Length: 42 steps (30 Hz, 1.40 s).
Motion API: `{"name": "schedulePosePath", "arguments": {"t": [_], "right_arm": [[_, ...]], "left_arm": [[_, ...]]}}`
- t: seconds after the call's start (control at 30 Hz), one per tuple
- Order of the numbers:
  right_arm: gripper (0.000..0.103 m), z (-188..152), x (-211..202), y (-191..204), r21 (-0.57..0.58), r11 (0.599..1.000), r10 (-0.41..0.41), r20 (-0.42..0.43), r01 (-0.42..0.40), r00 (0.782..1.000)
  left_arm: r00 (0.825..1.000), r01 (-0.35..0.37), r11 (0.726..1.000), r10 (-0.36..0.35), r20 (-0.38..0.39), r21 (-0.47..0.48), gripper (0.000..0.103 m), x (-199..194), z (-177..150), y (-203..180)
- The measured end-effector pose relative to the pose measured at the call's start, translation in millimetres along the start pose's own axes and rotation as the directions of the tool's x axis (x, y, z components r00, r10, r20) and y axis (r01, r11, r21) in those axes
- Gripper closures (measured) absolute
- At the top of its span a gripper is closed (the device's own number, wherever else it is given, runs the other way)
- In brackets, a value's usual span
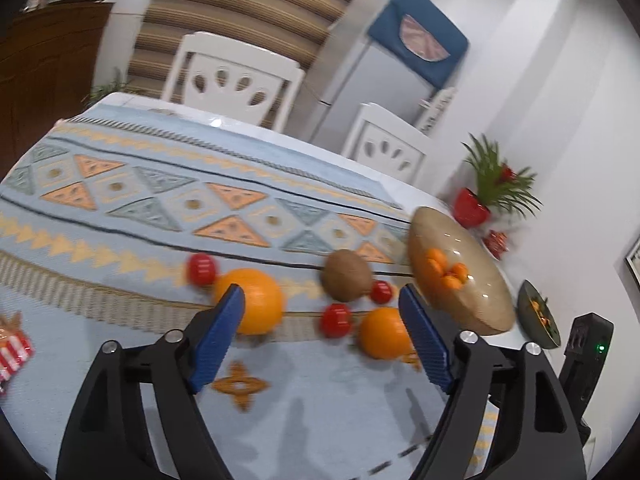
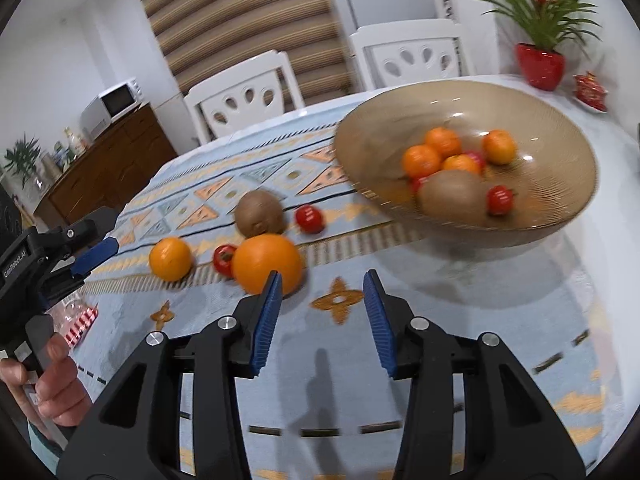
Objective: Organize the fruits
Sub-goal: 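Move both grippers back toward the large oranges on the tablecloth, then grasp a large orange with the right gripper while the left grasps another orange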
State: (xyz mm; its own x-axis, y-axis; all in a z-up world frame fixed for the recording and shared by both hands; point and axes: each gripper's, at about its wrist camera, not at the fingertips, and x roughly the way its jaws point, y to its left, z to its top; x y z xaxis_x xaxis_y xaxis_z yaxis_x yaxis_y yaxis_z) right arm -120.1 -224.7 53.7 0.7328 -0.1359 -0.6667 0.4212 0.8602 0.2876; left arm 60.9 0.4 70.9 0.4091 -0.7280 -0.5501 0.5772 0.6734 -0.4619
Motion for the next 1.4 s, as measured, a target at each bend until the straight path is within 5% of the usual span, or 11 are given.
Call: {"name": "schedulePosePath", "arguments": {"t": [0.43,0.63,0.93,1.4], "right_arm": [[0.049,7,32,40,-0.065,0.998,-0.024,-0.015,0.023,1.000],[0.037,12,44,41,-0.072,0.996,-0.046,0.021,0.048,0.999],[0.017,5,56,36,-0.072,0.995,-0.060,0.036,0.062,0.998],[0.016,4,76,40,-0.103,0.990,-0.099,-0.051,0.094,0.994]], "left_arm": [[0.998,-0.034,0.999,0.033,-0.054,-0.021,0.023,19,6,31],[0.994,-0.085,0.996,0.086,-0.065,0.020,0.023,48,4,31],[0.995,-0.070,0.998,0.069,-0.075,-0.007,0.017,63,-6,45],[0.979,-0.157,0.985,0.165,-0.116,0.073,0.017,75,-10,34]]}}
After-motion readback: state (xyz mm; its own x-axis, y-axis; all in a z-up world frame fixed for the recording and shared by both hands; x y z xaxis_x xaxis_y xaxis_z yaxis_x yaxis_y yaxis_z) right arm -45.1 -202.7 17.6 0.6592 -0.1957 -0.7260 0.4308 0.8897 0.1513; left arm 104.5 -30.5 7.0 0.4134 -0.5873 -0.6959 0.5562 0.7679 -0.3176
